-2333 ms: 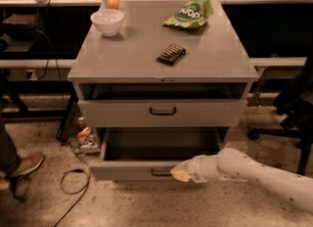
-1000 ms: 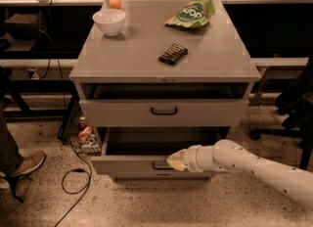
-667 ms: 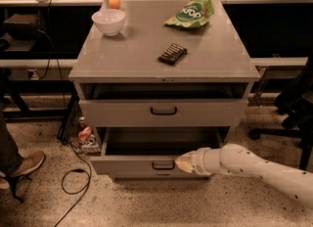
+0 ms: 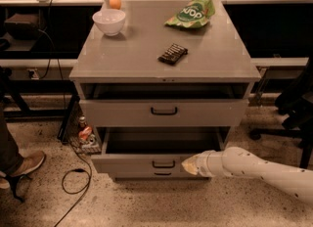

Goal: Close middle drawer

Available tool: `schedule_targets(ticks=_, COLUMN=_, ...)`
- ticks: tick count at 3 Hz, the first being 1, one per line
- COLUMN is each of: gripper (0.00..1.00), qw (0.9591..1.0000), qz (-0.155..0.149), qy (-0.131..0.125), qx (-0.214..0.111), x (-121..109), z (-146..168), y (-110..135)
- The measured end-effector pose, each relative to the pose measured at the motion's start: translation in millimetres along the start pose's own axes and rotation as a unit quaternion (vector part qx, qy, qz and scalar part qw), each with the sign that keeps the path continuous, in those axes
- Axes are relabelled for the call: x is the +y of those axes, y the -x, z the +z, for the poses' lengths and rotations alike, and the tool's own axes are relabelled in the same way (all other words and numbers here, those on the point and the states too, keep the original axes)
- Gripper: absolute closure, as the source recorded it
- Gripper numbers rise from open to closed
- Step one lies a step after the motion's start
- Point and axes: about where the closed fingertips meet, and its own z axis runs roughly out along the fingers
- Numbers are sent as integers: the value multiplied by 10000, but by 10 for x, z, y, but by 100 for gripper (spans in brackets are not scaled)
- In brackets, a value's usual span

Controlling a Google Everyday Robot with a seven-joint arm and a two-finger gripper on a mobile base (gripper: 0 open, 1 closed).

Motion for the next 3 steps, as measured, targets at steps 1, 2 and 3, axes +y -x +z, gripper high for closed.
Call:
schedule_targets(ticks=1, gripper=100, qw=9999, qz=15, qy=-112, qx=-67, x=-123, z=119, y=-51)
schedule_targets(ticks=2, gripper=100, qw=9993, qz=-59, qy=-180, qx=-309, x=-257, z=255, y=20)
schedule_targets(ticks=3, gripper=100, qw=9967, qz=-246, qy=-286, qx=-720, x=-421, z=388, y=248)
